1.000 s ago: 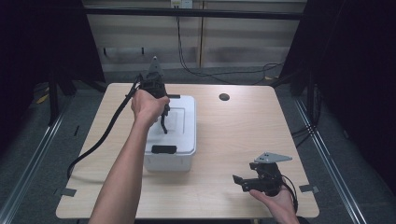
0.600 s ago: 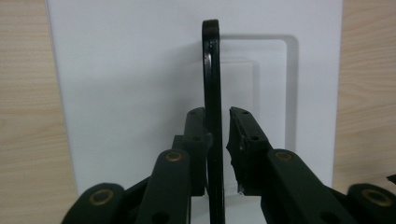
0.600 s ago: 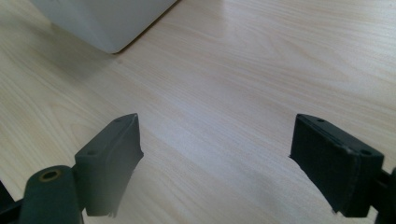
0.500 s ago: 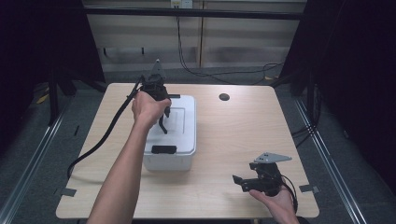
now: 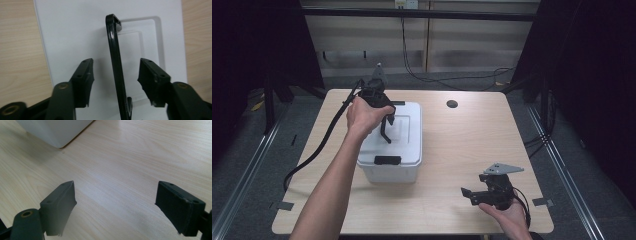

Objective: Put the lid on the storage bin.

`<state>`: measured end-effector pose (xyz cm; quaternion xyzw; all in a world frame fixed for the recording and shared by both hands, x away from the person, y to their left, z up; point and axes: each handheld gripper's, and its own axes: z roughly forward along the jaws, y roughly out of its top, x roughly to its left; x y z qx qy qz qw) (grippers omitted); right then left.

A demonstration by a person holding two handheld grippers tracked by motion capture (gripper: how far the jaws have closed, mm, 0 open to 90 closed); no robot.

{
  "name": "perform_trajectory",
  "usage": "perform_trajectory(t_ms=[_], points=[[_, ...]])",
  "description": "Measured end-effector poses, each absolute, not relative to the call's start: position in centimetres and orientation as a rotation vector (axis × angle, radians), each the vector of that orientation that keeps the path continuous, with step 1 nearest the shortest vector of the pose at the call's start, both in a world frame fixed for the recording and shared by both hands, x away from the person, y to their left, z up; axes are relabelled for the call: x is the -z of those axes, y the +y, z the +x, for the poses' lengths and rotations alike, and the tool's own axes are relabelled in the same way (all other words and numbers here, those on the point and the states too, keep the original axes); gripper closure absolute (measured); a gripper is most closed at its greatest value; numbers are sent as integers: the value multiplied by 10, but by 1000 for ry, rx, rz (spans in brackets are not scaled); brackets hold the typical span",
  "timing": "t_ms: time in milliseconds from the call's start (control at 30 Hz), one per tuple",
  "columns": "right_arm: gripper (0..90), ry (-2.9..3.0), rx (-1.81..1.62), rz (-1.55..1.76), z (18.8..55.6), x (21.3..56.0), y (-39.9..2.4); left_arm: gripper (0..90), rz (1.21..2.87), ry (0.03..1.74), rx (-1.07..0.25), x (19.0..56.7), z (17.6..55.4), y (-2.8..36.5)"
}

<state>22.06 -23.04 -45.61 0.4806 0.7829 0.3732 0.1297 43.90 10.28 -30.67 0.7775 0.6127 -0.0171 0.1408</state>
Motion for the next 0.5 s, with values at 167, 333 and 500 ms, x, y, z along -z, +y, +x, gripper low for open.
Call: perform_trajectory(t_ms=[167, 333, 500], points=[[155, 2275, -1085, 1397, 220, 456, -230, 369, 2249, 1739, 49, 310, 438, 116], [155, 2276, -1081, 1397, 221, 456, -230, 275, 2250, 1672, 39, 312, 435, 132], [155, 2276, -1081, 1399, 221, 456, -230, 224, 2219, 1590, 69, 304, 430, 136]])
